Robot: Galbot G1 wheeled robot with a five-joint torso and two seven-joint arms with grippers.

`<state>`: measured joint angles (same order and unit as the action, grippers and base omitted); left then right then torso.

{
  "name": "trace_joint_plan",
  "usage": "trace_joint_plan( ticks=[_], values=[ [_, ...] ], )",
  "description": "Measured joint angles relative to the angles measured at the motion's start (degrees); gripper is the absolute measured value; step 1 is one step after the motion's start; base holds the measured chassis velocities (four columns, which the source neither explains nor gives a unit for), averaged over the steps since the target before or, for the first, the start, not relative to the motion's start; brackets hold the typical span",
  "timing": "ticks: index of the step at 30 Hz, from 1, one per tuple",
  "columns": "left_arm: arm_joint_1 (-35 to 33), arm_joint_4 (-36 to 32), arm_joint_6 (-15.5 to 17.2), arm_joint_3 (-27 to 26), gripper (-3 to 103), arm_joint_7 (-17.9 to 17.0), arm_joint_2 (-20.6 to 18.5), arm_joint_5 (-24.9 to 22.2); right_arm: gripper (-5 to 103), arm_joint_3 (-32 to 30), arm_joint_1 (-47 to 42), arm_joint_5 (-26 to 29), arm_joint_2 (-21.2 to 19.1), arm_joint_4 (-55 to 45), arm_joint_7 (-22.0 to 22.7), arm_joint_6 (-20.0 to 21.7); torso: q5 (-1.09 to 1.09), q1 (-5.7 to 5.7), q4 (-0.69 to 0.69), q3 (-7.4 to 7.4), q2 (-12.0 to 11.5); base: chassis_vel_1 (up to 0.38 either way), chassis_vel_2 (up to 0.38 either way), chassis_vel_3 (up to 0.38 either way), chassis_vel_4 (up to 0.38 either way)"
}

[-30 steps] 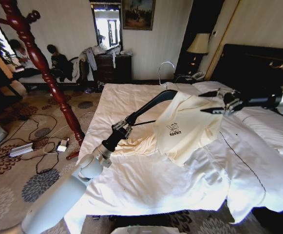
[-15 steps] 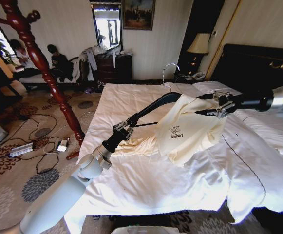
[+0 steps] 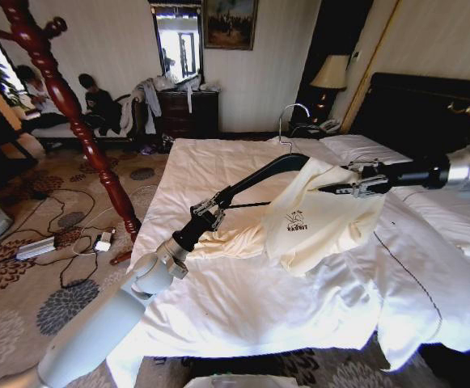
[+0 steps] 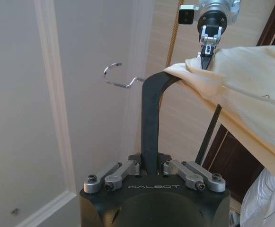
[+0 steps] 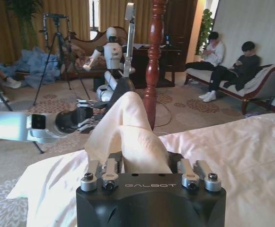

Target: Pick up the clothes from the bed and hang them on the clothes hanger.

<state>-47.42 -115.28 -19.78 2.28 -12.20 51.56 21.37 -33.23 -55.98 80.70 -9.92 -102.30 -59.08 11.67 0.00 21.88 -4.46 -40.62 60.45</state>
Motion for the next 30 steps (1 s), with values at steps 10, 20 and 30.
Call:
trace_joint_plan(
  ticks=[10, 20, 30],
  values=[
    [0.53, 0.43, -0.07, 0.39, 15, 0.08, 0.25, 0.17, 44, 0.12, 0.27, -1.63, 0.84, -0.23, -2.07, 0.25, 0.0, 0.0, 0.0, 0.0, 0.0, 0.0, 0.0, 0.0, 0.0],
    [0.36, -0.05, 0.37, 0.25, 15, 0.08, -0.6, 0.04, 20, 0.33, 0.38, -1.87, 1.77, -0.95, -2.81, 0.28, 0.0, 0.0, 0.0, 0.0, 0.0, 0.0, 0.0, 0.0, 0.0],
    [-0.08, -1.05, 1.33, -0.03, 15, -0.21, -1.32, -0.8, 20, 0.37, 0.41, -2.1, 1.39, -0.87, -2.83, -1.08, 0.0, 0.0, 0.0, 0.0, 0.0, 0.0, 0.0, 0.0, 0.0]
  ],
)
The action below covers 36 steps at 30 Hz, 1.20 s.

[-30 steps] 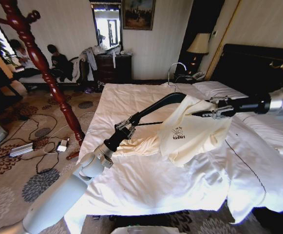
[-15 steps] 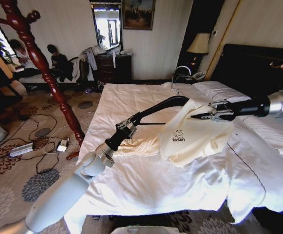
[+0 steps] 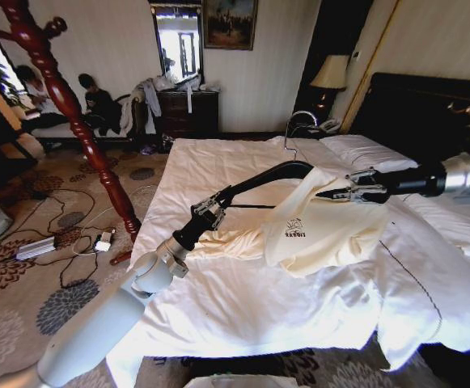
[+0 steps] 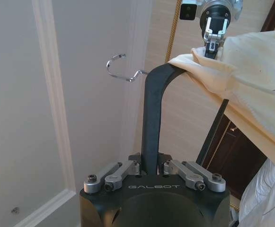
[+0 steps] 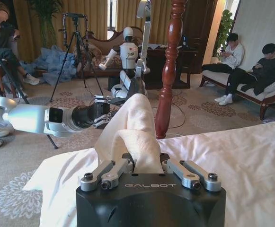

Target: Pick up the clothes from the bed and hang them on the clothes hanger.

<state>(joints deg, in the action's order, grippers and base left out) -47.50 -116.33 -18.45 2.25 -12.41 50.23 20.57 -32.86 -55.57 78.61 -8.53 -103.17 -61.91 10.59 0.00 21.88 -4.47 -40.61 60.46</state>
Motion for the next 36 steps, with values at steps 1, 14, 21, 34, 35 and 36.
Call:
trace_joint_plan(
  ticks=[1, 14, 21, 34, 35, 36],
  values=[
    [-0.15, -0.1, -0.01, -0.06, 15, -0.17, -0.1, -0.09, 20, -0.02, 0.01, 0.0, -0.01, 0.08, -0.12, -0.06, 0.0, 0.0, 0.0, 0.0, 0.0, 0.0, 0.0, 0.0, 0.0],
    [-1.74, -1.54, -0.36, -1.69, 51, -2.7, -2.27, -1.93, 20, -0.11, 0.06, -1.73, 1.15, 1.75, -1.86, -0.32, 0.0, 0.0, 0.0, 0.0, 0.0, 0.0, 0.0, 0.0, 0.0],
    [-5.67, -9.9, 2.06, -8.01, 79, -4.46, -6.12, -18.95, 20, 0.49, 0.0, -5.02, 3.28, 2.56, -3.61, -2.6, 0.01, -0.01, 0.01, 0.0, 0.0, 0.0, 0.0, 0.0, 0.0],
    [-7.66, 9.49, 22.91, -13.44, 100, -3.54, -2.95, -64.32, 20, -1.82, 4.07, -2.79, 4.81, -4.82, -2.79, -5.73, -0.03, 0.01, -0.02, -0.01, 0.0, 0.0, 0.0, 0.0, 0.0],
    [-7.66, 9.49, 22.91, -13.44, 100, -3.54, -2.95, -64.32, 20, -1.82, 4.07, -2.79, 4.81, -4.82, -2.79, -5.73, -0.03, 0.01, -0.02, -0.01, 0.0, 0.0, 0.0, 0.0, 0.0],
    [-7.92, 9.56, 25.71, -11.61, 100, -2.2, -2.64, -68.62, 20, -1.83, 4.24, -2.77, 4.95, -5.83, -2.18, -6.07, -0.03, 0.01, 0.0, -0.01, 0.0, 0.0, 0.0, 0.0, 0.0]
  ],
)
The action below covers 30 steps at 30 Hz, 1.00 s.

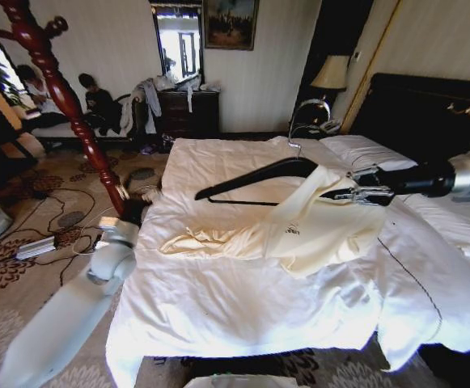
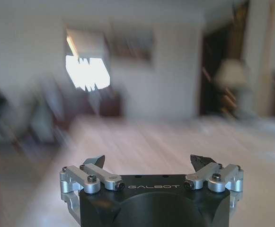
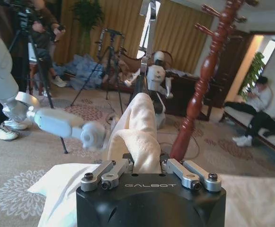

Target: Pick up the clothes from the bed and hang them on the clothes hanger.

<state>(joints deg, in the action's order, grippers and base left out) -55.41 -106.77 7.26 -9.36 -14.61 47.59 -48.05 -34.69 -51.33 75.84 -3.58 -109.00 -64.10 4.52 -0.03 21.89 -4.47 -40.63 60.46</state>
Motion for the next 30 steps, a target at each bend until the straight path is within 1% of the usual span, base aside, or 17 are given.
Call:
trace_joint_plan(
  ticks=[2, 4, 5, 7, 8, 9, 12, 13, 19, 20, 21, 22, 23, 26, 27, 28, 30],
  values=[
    [-0.05, -0.08, 3.74, 3.7, 100, 1.51, 1.98, -6.69, 20, 0.05, 0.05, 0.15, 0.55, -1.83, 1.36, -0.39, 0.03, -0.01, 0.02, 0.01, 0.0, 0.0, 0.0, 0.0, 0.0],
    [0.23, -0.05, 5.44, 6.74, 100, 2.81, 4.77, -10.13, 20, 0.36, -0.21, 0.17, 1.15, -2.89, 2.42, -0.5, 0.02, -0.01, -0.02, 0.01, 0.01, 0.0, 0.0, 0.0, 0.0],
    [0.23, -0.05, 5.44, 6.74, 100, 2.81, 4.77, -10.13, 20, 0.36, -0.21, 0.17, 1.15, -2.89, 2.42, -0.5, 0.02, -0.01, -0.02, 0.01, 0.01, 0.0, 0.0, 0.0, 0.0],
    [0.77, 0.16, 6.07, 9.83, 100, 4.76, 8.08, -11.97, 20, 0.78, -0.67, 0.15, 1.7, -3.34, 3.24, -0.57, 0.05, 0.0, -0.01, 0.01, 0.0, 0.0, 0.0, 0.0, 0.0],
    [1.08, 0.22, 6.04, 11.07, 100, 6.12, 9.48, -11.81, 20, 0.92, -0.81, 0.13, 1.77, -3.36, 3.43, -0.6, 0.05, 0.0, -0.01, 0.01, 0.0, 0.0, 0.0, 0.0, 0.0],
    [1.08, 0.22, 6.04, 11.07, 100, 6.12, 9.48, -11.81, 20, 0.92, -0.81, 0.13, 1.77, -3.36, 3.43, -0.6, 0.05, 0.0, -0.01, 0.01, 0.0, 0.0, 0.0, 0.0, 0.0],
    [2.57, -0.01, 5.05, 13.47, 100, 8.67, 11.81, -9.16, 20, 1.14, -1.04, 0.1, 1.78, -3.38, 3.8, -0.75, 0.04, -0.01, 0.0, 0.01, 0.0, 0.0, 0.0, 0.0, 0.0],
    [3.52, 0.08, 4.98, 13.75, 100, 8.73, 12.11, -8.17, 20, 1.16, -1.06, 0.1, 1.77, -3.46, 3.8, -0.81, 0.04, -0.01, 0.0, 0.01, 0.0, 0.0, 0.0, 0.0, 0.0],
    [8.13, 2.91, 4.77, 13.27, 100, 7.94, 11.54, -6.53, 20, 1.15, -1.03, 0.15, 1.75, -4.68, 3.8, -1.24, 0.03, -0.01, 0.0, 0.01, 0.0, 0.0, 0.0, 0.0, 0.0],
    [9.17, 3.82, 4.76, 13.05, 100, 8.55, 10.96, -6.53, 20, 1.13, -1.0, 0.24, 1.78, -5.12, 3.77, -1.36, 0.04, 0.0, 0.0, 0.01, 0.0, 0.0, 0.0, 0.0, 0.0],
    [9.85, 4.56, 4.98, 13.2, 100, 10.88, 9.94, -6.77, 20, 1.08, -0.97, 0.39, 1.83, -5.59, 3.68, -1.54, 0.02, 0.0, 0.0, 0.01, 0.0, 0.0, 0.0, 0.0, 0.0],
    [9.85, 4.56, 4.98, 13.2, 100, 10.88, 9.94, -6.77, 20, 1.08, -0.97, 0.39, 1.83, -5.59, 3.68, -1.54, 0.02, 0.0, 0.0, 0.01, 0.0, 0.0, 0.0, 0.0, 0.0],
    [10.01, 4.74, 5.07, 13.41, 100, 12.25, 9.42, -6.83, 20, 1.04, -0.95, 0.43, 1.85, -5.77, 3.63, -1.62, 0.03, 0.0, 0.0, 0.01, 0.0, 0.0, 0.0, 0.0, 0.0],
    [10.08, 5.29, 5.37, 15.85, 100, 19.87, 6.18, -4.6, 20, 0.84, -0.78, 0.57, 1.88, -6.0, 3.55, -1.8, 0.03, -0.01, 0.0, 0.02, 0.0, 0.0, 0.0, 0.0, 0.0],
    [10.08, 5.29, 5.37, 15.85, 100, 19.87, 6.18, -4.6, 20, 0.84, -0.78, 0.57, 1.88, -6.0, 3.55, -1.8, 0.03, -0.01, 0.0, 0.02, 0.0, 0.0, 0.0, 0.0, 0.0],
    [10.03, 5.59, 5.41, 16.4, 100, 21.15, 5.52, -3.53, 20, 0.82, -0.76, 0.6, 1.88, -5.98, 3.55, -1.8, 0.02, -0.01, 0.0, 0.01, 0.0, 0.0, 0.0, 0.0, 0.0],
    [9.96, 7.04, 5.34, 17.65, 100, 23.56, 3.87, 0.45, 20, 0.77, -0.73, 0.58, 1.96, -5.76, 3.57, -1.84, 0.02, -0.01, 0.01, 0.01, 0.0, 0.0, 0.0, 0.0, 0.0]
  ],
)
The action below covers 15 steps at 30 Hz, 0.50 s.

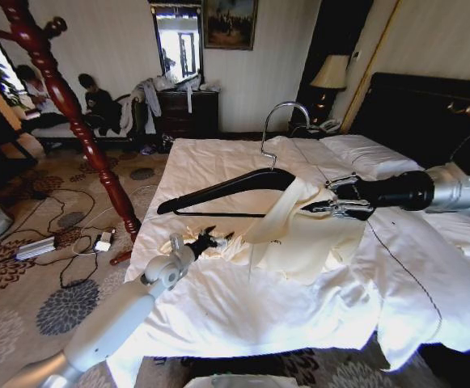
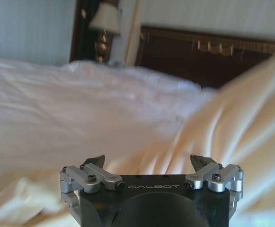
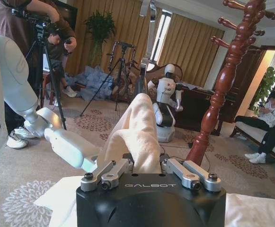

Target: Pick up the clothes from the bed and hang them on the clothes hanger.

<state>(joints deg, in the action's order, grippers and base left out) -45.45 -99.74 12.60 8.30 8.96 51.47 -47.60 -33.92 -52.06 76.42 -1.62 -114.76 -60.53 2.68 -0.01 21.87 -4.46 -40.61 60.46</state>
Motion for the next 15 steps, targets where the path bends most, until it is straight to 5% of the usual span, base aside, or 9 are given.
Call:
trace_joint_plan(
  ticks=[8, 15],
  values=[
    [-1.43, 4.5, -0.92, 0.13, 100, 1.37, -1.37, 5.8, 20, -0.07, 0.09, -0.18, 1.05, -0.34, 0.12, -0.06, 0.0, 0.0, 0.0, 0.0, 0.0, 0.0, 0.0, 0.0, 0.0],
    [-0.23, 7.72, -0.94, 1.42, 96, 3.62, 1.44, 7.28, 20, -0.26, 0.25, 0.04, 1.0, -0.78, 0.58, -0.14, 0.0, 0.0, -0.01, 0.0, 0.0, 0.0, 0.0, 0.0, 0.0]
  ],
)
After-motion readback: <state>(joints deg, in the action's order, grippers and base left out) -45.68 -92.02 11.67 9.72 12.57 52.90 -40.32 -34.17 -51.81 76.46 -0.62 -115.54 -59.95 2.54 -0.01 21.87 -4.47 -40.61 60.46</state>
